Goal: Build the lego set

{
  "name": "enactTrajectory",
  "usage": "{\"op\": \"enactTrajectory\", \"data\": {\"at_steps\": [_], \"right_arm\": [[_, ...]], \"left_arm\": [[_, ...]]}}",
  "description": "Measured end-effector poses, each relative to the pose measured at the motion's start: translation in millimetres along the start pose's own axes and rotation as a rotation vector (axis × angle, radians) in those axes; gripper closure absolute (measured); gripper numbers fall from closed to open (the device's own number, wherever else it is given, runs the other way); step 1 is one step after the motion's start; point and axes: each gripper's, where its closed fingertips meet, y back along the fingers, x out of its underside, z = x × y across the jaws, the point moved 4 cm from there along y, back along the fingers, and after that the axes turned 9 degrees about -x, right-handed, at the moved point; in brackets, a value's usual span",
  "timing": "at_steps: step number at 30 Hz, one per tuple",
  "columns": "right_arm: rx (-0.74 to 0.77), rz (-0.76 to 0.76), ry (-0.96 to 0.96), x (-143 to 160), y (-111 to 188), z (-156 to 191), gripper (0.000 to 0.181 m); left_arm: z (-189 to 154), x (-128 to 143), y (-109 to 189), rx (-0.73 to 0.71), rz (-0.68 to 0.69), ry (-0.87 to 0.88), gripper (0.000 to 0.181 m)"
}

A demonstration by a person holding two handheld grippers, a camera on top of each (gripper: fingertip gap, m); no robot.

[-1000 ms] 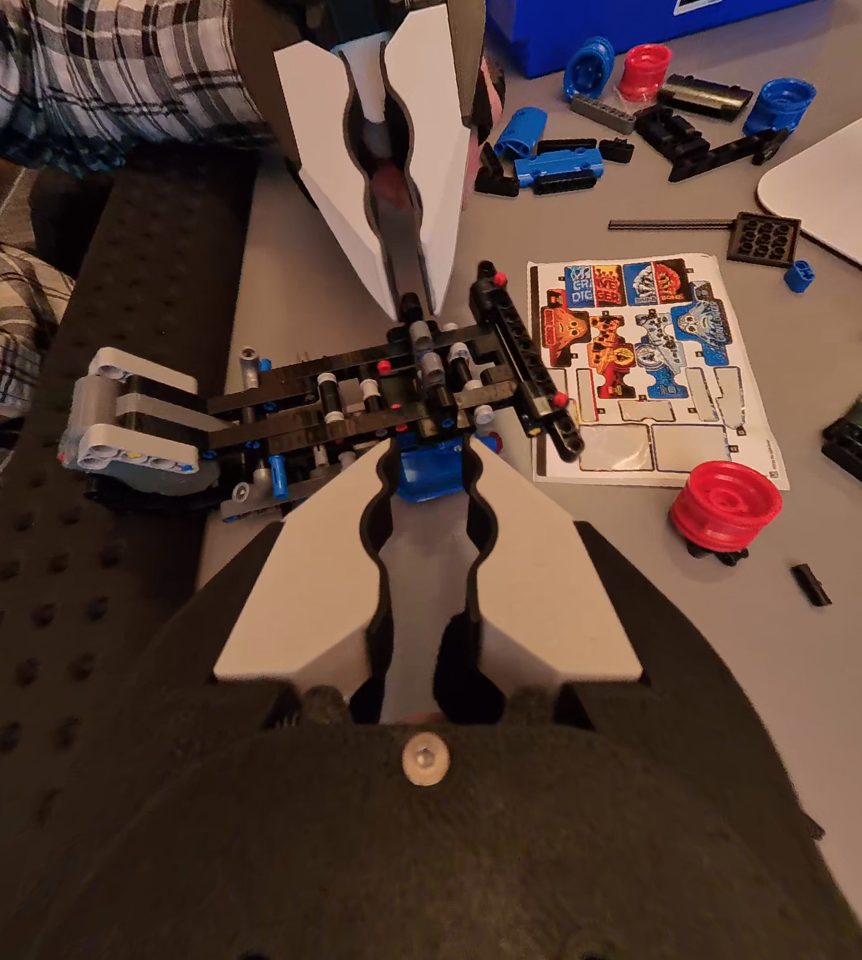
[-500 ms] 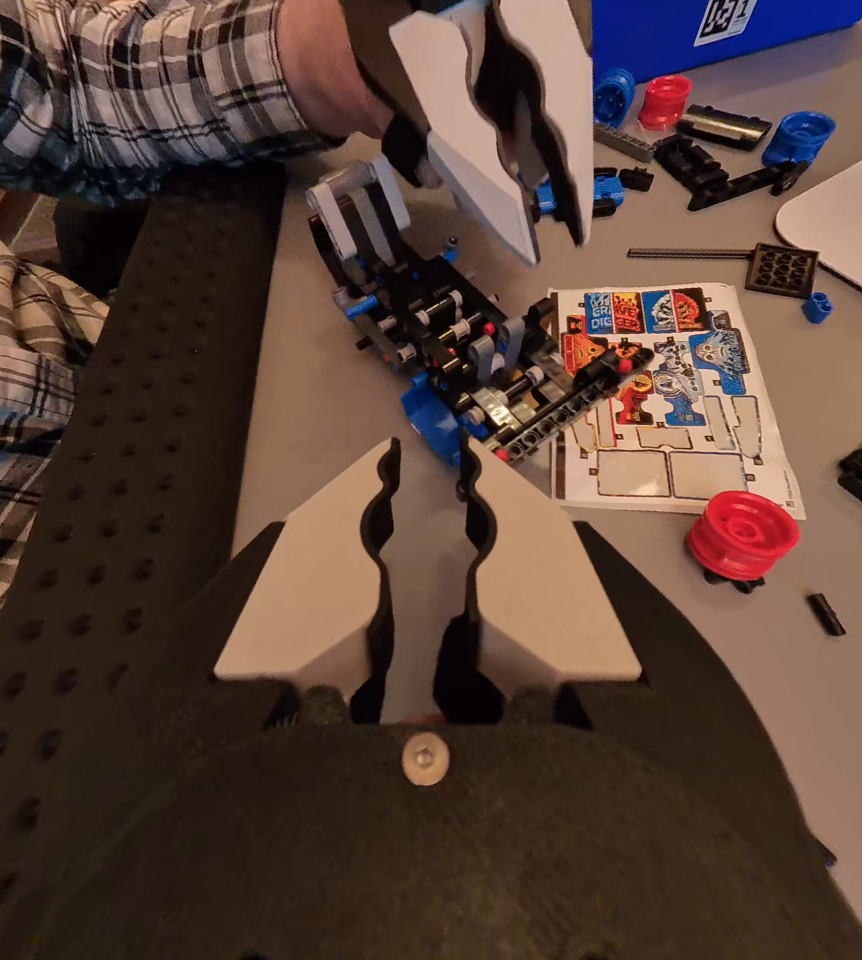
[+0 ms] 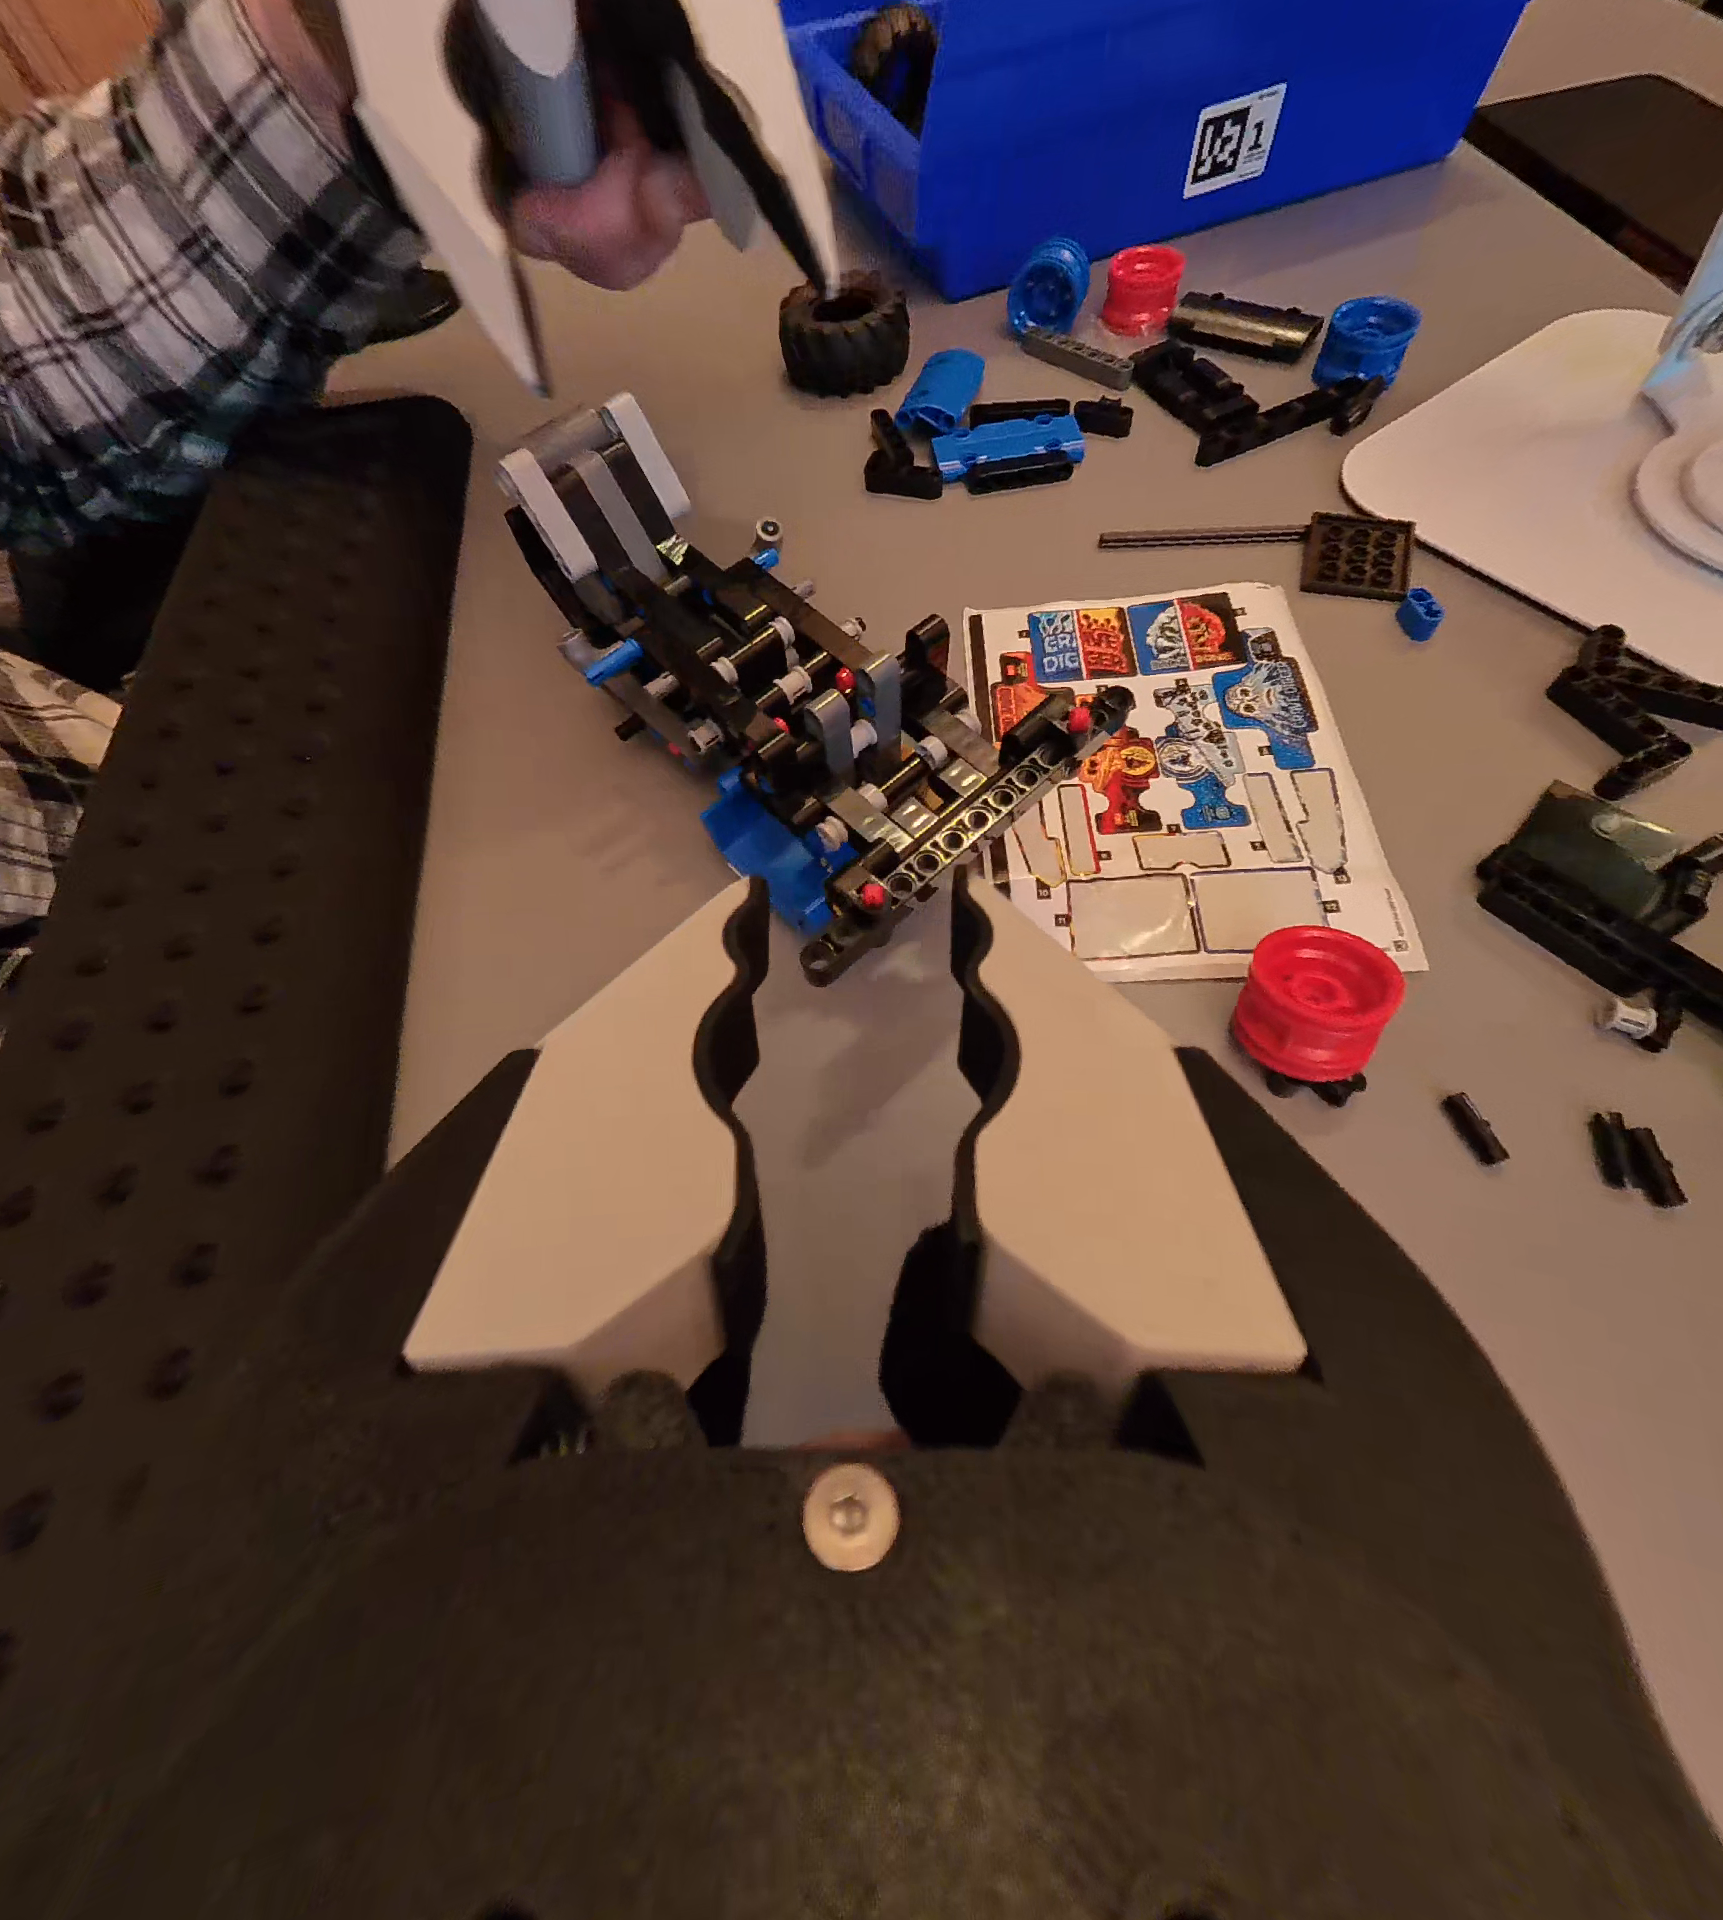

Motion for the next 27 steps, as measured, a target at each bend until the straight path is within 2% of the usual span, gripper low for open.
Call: {"op": "enactTrajectory", "data": {"at_steps": [5,9,13,16,21,27], "right_arm": [[-0.018,0.071,0.001,7.1,-14.3,3.6,0.145],[-0.057,0.078,-0.001,7.3,-17.3,9.8,0.146],[-0.14,0.09,0.005,9.3,-16.7,22.3,0.154],[-0.159,0.1,0.015,10.6,-16.7,26.2,0.15],[-0.129,0.024,0.016,5.0,-6.1,17.9,0.147],[-0.051,-0.024,0.05,0.2,-0.6,6.3,0.147]], "left_arm": [[-30.8,11.2,4.7,0.081,0.088,-0.035,0.107],[-33.2,28.3,-5.9,0.036,0.178,-0.091,0.121],[-21.6,32.6,-1.9,0.009,0.159,-0.074,0.135],[-15.1,34.9,3.0,0.007,0.151,-0.058,0.124],[-8.4,33.4,7.7,0.004,0.138,-0.063,0.111],[17.3,7.6,18.2,-0.072,0.048,-0.078,0.105]]}}
